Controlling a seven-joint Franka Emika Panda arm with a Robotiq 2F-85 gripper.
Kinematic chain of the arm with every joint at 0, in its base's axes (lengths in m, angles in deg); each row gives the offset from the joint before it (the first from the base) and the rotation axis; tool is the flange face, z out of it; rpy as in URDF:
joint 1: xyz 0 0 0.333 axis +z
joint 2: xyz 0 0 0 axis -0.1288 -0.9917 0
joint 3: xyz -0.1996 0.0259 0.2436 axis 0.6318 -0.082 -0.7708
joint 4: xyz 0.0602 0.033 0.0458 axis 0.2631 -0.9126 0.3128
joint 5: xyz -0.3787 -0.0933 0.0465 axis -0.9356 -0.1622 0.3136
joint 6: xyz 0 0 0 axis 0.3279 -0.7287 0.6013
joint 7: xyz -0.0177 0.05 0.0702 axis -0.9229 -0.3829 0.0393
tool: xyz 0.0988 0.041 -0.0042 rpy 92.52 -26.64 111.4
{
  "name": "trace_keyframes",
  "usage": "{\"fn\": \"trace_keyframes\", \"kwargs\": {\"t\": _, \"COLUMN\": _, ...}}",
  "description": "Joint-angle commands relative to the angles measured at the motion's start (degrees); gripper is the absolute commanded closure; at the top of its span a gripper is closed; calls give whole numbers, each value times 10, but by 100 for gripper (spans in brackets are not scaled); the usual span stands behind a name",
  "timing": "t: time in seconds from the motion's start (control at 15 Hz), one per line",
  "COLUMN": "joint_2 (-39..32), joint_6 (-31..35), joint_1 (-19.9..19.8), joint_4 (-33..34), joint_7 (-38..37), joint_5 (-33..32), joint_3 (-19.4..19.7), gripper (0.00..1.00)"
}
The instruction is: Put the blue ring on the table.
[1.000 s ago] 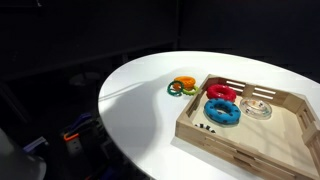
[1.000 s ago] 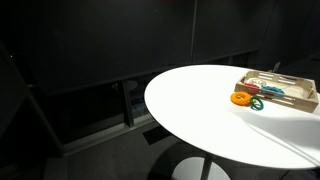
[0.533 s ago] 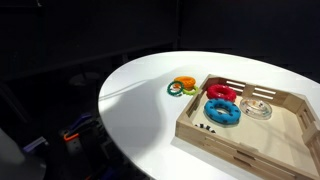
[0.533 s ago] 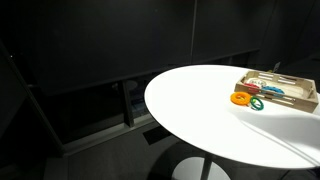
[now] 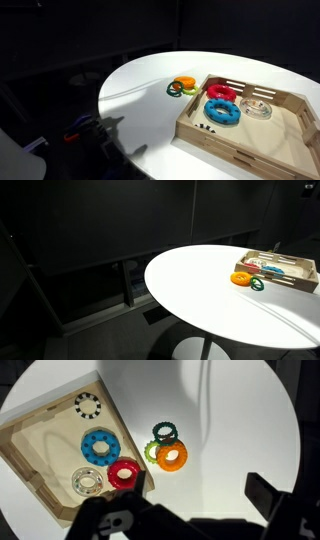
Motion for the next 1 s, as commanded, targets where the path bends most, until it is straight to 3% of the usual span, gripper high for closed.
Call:
{"fn": "trace_keyframes", "kwargs": {"t": 0.0, "joint_2": -51, "joint_6": 31, "joint_1": -19, "joint_4": 25, "joint_7": -22, "joint_5": -3, "joint_3": 5, "gripper": 0}}
{"fn": "trace_keyframes", "kwargs": {"t": 0.6, "joint_2": -149, "joint_6": 70, "joint_1": -56, "joint_4": 30, "joint_7": -51, "joint_5": -8, "joint_3": 27, "gripper": 0}}
{"fn": "trace_keyframes", "kwargs": {"t": 0.93, "joint_2": -153, "joint_6": 74, "joint_1": -57, "joint_4": 17, "joint_7": -44, "joint_5": -1, "joint_3": 29, "gripper": 0}}
